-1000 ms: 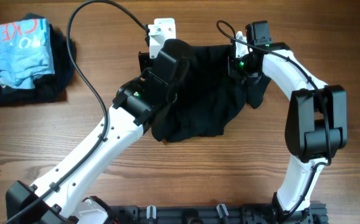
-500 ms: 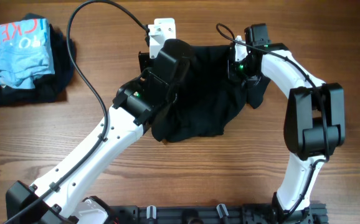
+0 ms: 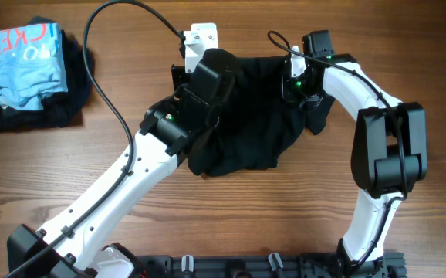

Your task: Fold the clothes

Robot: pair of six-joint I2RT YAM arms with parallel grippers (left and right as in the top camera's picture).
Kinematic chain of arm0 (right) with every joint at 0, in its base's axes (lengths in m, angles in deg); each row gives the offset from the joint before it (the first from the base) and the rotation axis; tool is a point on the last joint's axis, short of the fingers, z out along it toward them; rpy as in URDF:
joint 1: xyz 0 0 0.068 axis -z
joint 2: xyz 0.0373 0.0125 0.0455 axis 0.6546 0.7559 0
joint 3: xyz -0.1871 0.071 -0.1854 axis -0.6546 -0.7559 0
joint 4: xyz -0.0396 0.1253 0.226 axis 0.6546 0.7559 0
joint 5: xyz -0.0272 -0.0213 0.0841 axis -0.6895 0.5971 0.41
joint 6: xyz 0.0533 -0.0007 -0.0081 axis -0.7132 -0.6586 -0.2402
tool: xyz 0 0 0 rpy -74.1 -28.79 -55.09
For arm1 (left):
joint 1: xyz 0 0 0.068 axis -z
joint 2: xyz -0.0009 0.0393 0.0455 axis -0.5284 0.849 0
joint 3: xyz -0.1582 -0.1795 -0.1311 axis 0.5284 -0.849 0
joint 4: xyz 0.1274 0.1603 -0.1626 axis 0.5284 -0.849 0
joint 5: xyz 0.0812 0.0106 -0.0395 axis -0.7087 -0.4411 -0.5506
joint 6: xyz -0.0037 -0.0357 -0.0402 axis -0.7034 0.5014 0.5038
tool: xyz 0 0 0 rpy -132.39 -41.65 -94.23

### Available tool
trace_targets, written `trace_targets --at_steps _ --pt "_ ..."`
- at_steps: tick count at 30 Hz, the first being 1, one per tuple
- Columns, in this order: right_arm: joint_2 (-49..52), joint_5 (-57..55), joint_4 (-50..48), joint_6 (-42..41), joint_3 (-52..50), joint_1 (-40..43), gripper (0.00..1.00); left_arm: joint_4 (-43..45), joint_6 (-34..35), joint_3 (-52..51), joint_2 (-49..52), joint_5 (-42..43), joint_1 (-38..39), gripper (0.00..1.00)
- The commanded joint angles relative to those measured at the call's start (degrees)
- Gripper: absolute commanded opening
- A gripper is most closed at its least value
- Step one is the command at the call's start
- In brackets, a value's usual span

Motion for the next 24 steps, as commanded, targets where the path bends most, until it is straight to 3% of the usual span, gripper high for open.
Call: trace_targets --at_steps 1,11,24 --pt "-4.3 1.1 1.2 0.2 2.5 0.7 0.04 -0.2 0.9 0.6 -0.5 0.0 -0.2 0.04" --pt "-19.8 -1.0 7.0 0.7 2.6 4.1 0.04 -1.0 0.3 0.6 -3.2 0.0 -0.2 0.04" --pt "-41.3 -4.2 22.3 1.7 8.7 10.3 0.04 -4.7 0.3 0.6 -20.0 0.1 -0.2 0.04"
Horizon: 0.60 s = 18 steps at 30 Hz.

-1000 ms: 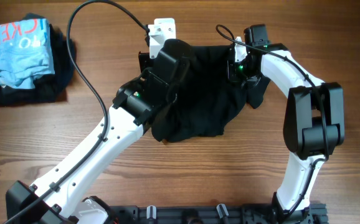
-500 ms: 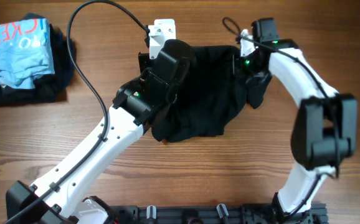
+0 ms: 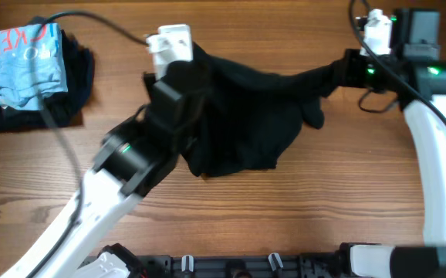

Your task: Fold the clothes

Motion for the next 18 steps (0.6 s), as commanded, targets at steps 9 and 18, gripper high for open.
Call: trace_targets --at_steps 9,18 --pt "-11.9 -8.4 21.5 0.9 23.0 0.9 0.04 -0.5 0.4 0.6 -17.2 9.5 -0.2 0.04" --pt "-15.9 -11.5 35.5 -0.9 33.2 0.9 0.04 -5.7 2.5 1.9 -20.5 23.9 -0.2 0.04"
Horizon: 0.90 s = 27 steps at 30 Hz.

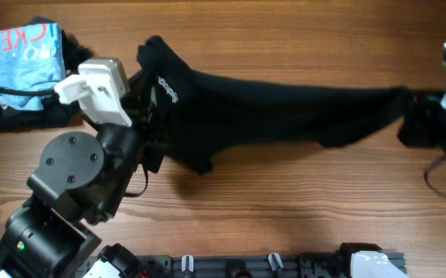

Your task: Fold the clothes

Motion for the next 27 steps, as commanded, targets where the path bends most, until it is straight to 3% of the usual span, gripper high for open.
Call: trace_targets --at_steps 1,5,11,19,27 --pt "-1.7 -3.1 1.5 -1.2 2.7 0.3 0.04 -2.6 1.8 2.3 -0.5 10.1 -0.2 0.04" --pt "-2.1 -3.8 1.4 -1.3 2.7 0.3 0.04 -4.6 1.8 3.1 -0.3 10.0 -0.2 0.04" --pt "3.0 -5.4 0.5 -1.0 2.7 0.3 0.04 -6.1 1.8 3.1 4.0 2.3 -0.2 0.04" --pt "16.5 -6.1 -4.6 -0.9 2.7 0.3 0.04 -4.5 1.3 3.1 20.3 -1.2 -3.6 0.04" --pt "32.3 -6.1 -13.1 -0.7 2.6 0.7 0.04 4.1 1.3 3.1 34.9 2.8 -12.4 0.04"
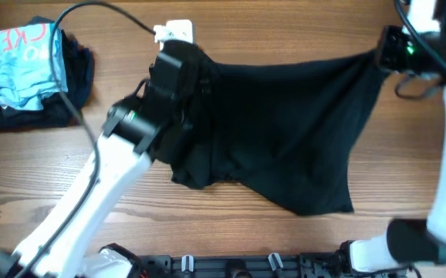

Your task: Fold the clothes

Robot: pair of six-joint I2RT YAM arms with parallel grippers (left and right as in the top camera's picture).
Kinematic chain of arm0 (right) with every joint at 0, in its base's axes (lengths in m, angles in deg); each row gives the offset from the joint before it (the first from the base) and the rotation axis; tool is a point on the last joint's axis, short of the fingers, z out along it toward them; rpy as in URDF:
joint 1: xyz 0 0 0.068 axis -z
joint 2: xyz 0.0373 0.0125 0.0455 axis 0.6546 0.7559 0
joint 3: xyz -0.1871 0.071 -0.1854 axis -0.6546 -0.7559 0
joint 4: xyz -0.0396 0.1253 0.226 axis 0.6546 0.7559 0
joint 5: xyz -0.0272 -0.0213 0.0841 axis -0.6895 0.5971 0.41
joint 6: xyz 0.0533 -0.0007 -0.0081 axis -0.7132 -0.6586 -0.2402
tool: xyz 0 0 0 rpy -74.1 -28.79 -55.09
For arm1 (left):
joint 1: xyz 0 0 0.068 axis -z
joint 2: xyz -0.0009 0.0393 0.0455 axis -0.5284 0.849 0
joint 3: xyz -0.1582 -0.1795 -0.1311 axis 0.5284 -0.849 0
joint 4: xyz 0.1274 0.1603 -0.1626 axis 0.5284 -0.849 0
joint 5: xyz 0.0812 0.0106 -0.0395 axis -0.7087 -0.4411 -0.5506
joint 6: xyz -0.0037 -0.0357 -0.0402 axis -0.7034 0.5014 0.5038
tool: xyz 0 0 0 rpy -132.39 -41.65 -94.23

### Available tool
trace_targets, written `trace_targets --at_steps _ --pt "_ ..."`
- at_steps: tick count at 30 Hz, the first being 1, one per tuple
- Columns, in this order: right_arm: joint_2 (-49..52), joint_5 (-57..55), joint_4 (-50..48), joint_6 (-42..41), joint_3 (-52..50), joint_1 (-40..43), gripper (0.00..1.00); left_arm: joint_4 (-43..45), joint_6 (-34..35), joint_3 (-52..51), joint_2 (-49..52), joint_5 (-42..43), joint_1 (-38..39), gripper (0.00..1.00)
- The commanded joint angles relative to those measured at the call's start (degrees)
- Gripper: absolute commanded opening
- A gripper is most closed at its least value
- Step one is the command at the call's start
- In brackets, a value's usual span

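Observation:
A black garment (285, 131) is spread wide across the middle of the table, its top edge stretched taut between my two grippers. My left gripper (196, 69) holds the garment's top left corner, shut on the cloth; its fingers are hidden under the wrist. At the far right my right gripper (383, 52) is shut on the top right corner. The lower hem hangs unevenly, reaching lowest at the front right.
A pile of clothes (30, 73) lies at the far left: a light blue printed garment on top of dark ones. A black cable (92, 15) loops above the left arm. The rail of the arm bases (246, 266) runs along the front edge.
Both grippers have moved toward the back of the table. The garment, then a narrow stretched band, now lies opened out flat and wide. The left arm stands farther back and lower.
Both grippers were close together on the bunched black garment at the table's middle. Then they stood apart with the cloth pulled between them, then far apart with it drawn into a long band. Now the garment is spread flat, held by its top corners.

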Motion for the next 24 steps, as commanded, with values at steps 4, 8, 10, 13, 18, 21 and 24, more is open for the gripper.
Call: trace_targets --at_steps 4,8,10,13,18,21,24 --pt "13.7 -1.0 -7.5 -0.2 0.5 1.4 0.04 13.3 -0.1 0.8 9.4 1.0 -6.8 0.04" --pt "20.2 -1.0 -12.6 -0.2 0.5 1.5 0.04 23.2 -0.1 0.8 14.6 1.0 -7.9 0.04" --pt "22.5 -1.0 -14.9 -0.2 0.5 1.5 0.04 28.1 -0.1 0.8 17.4 0.9 -8.1 0.04" --pt "25.9 -0.9 -19.3 -0.3 0.5 1.5 0.04 35.3 -0.1 0.8 21.9 1.0 -8.1 0.04" --pt "29.9 0.7 -25.4 -0.3 0.3 1.5 0.05 47.1 -0.1 0.8 30.4 0.9 -8.1 0.07" --pt "32.0 0.8 -27.7 -0.4 0.2 1.5 0.04 51.7 -0.1 0.8 34.0 0.6 -8.1 0.25" --pt "33.7 0.8 -29.7 -0.4 0.2 1.5 0.09 53.8 -0.1 0.8 36.0 0.1 -8.2 0.68"
